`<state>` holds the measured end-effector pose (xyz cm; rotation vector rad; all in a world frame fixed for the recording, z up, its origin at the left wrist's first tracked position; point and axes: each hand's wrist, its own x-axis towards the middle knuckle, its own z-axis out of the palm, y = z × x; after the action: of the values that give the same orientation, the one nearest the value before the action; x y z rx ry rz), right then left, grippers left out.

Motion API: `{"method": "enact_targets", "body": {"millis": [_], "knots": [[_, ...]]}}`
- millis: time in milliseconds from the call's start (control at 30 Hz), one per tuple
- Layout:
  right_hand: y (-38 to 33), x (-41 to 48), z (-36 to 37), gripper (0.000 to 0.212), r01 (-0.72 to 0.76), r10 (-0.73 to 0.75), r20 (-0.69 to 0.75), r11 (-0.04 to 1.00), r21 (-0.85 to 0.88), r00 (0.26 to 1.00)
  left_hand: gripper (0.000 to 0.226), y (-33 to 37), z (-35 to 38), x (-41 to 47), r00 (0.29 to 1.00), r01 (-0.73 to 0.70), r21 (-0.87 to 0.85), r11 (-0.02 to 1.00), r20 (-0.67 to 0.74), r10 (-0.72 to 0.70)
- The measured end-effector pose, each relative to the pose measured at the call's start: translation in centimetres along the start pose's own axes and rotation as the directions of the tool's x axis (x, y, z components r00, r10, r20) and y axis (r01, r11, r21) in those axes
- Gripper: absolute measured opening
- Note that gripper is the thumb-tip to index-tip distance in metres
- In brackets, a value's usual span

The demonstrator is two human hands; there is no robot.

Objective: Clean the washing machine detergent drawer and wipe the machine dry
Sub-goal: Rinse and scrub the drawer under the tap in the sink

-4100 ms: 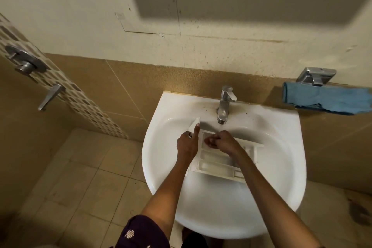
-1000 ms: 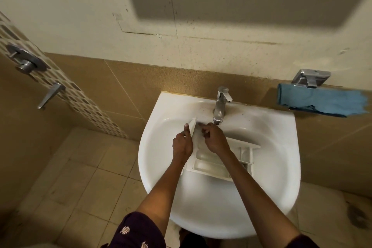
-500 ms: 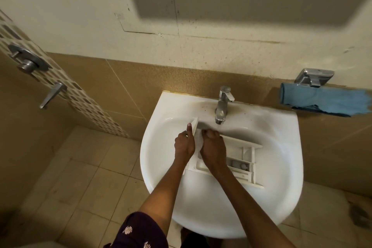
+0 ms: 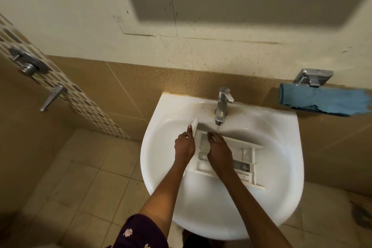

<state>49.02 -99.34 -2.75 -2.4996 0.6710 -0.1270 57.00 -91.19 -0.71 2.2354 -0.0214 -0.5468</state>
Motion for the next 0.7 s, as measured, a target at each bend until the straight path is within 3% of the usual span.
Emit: {"method": "enact_targets", "body": {"millis": [67,200,267,333,433,500,633,700], "knots": [[1.6,-0.2,-0.3,0.062,-0.024,0.023,-0.019,1.000,-0.004,1.000,0.067,0.0,0.0,0.0,1.000,0.003,0.004,1.000,0.006,-0.003],[4.9,-1.2,-1.1,0.054,-0.295,0.295,-0.127,0.955,0.020,0.947,0.067,0.1,-0.2,0.0,1.000,0.000,-0.002,1.000,0.009,0.000],[4.2,-1.2,-1.0,0.054,-0.356,0.354,-0.139,0.934,0.008,0.925,0.066,0.1,-0.2,0.1,1.000,-0.001,0.000,1.000,0.006,0.001],[2.3,-1.0,-0.6,0.054,-0.317,0.315,-0.119,0.948,-0.004,0.942,0.066,0.0,-0.1,0.1,1.000,0.005,0.008,1.000,0.008,-0.005],[0.3,-1.4,0.2,0.058,-0.091,0.091,-0.046,0.996,-0.008,0.995,0.071,-0.1,0.0,0.2,1.000,0.012,0.011,1.000,0.015,-0.012],[1.3,-1.5,0.0,0.062,-0.049,0.049,-0.031,0.998,-0.024,0.998,0.073,-0.1,0.1,0.1,1.000,0.016,0.013,1.000,0.012,-0.016],[5.2,-1.9,-1.1,0.060,-0.325,0.324,-0.093,0.946,0.008,0.941,0.070,0.0,-0.1,0.2,1.000,0.012,0.016,1.000,0.008,-0.012],[4.8,-1.6,-1.1,0.054,-0.376,0.375,-0.110,0.926,0.006,0.921,0.069,0.0,-0.1,0.2,1.000,0.016,0.012,1.000,0.008,-0.016]]}}
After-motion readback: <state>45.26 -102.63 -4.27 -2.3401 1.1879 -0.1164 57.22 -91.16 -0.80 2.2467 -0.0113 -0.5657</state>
